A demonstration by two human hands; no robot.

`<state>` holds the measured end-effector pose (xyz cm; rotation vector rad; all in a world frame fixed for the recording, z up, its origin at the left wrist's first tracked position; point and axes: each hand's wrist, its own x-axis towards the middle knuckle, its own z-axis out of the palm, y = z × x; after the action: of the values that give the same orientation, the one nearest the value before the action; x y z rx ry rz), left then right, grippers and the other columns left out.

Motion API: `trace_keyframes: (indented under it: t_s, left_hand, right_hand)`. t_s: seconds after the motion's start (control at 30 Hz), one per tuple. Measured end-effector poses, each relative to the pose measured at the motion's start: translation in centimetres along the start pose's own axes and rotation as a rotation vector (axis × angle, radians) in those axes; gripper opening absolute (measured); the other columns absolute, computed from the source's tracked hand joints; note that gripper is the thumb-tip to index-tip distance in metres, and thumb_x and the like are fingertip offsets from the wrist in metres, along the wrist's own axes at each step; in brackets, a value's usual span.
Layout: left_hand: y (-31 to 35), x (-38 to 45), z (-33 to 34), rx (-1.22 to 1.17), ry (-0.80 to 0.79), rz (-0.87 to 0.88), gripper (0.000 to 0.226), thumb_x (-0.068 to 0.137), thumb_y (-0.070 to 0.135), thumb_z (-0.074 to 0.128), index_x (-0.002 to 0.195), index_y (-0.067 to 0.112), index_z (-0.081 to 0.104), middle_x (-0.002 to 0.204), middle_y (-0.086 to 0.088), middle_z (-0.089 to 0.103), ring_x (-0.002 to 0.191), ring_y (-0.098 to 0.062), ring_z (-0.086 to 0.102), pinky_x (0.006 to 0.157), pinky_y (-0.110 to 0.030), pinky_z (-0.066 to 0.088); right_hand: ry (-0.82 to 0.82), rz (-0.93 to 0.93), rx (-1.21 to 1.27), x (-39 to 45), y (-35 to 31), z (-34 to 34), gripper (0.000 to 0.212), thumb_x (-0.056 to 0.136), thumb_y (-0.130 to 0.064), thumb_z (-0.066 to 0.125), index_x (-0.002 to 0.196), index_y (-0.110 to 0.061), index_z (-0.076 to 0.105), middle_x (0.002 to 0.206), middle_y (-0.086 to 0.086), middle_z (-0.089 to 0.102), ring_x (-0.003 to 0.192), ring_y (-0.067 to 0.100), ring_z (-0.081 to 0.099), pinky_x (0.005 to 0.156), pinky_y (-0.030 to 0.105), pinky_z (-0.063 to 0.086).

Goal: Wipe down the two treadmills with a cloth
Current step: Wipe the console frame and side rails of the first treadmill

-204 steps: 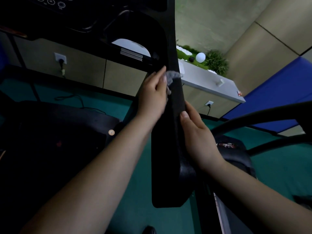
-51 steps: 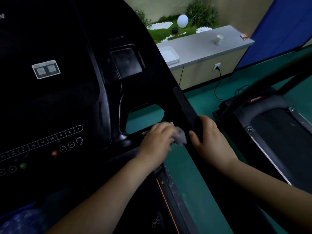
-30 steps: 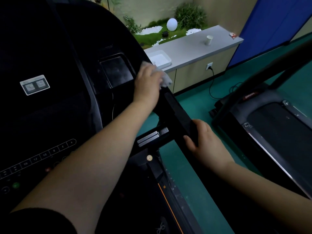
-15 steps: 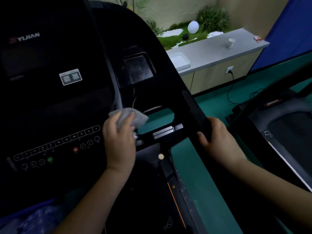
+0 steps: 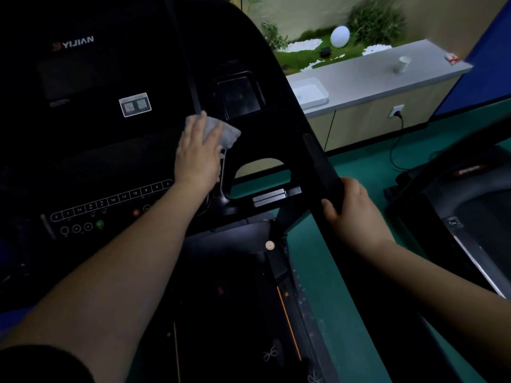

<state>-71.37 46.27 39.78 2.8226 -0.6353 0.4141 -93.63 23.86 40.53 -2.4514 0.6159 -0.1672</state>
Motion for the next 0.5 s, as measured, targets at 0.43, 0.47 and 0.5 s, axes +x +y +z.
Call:
trace_keyframes:
  t_s: [0.43,0.47,0.5]
  left_hand:
    - [5.1,-13.3,4.0,-0.155,-0.080,0.078,0.070,0.078,-0.003,0.068,0.141,0.019,0.046,0.149,-0.011,0.040,0.140,-0.033,0.031,0.111,-0.044,0.028]
    - [6.7,-12.3,4.6,-0.167,-0.094,0.085,0.067,0.079,-0.001,0.068,0.140,0.019,0.048,0.147,-0.012,0.043,0.138,-0.035,0.035,0.109,-0.044,0.030]
    - [8.2,-11.2,5.1,-0.173,-0.101,0.093,0.064,0.081,0.001,0.067,0.139,0.020,0.049,0.145,-0.013,0.045,0.135,-0.037,0.038,0.107,-0.046,0.032]
  right_hand:
    - [0.001,-0.026,-0.002,0.4,0.1,0.3,0.044,0.091,-0.031,0.055,0.126,-0.009,0.039,0.121,0.016,0.049,0.107,0.036,0.052,0.088,0.044,0.045]
    - [0.004,-0.028,-0.006,0.4,0.1,0.4,0.044,0.091,-0.031,0.055,0.126,-0.009,0.039,0.120,0.016,0.049,0.107,0.036,0.052,0.088,0.045,0.045]
    - [0.007,-0.030,-0.009,0.4,0.2,0.4,0.043,0.091,-0.031,0.055,0.125,-0.009,0.039,0.119,0.016,0.049,0.106,0.037,0.052,0.087,0.045,0.045]
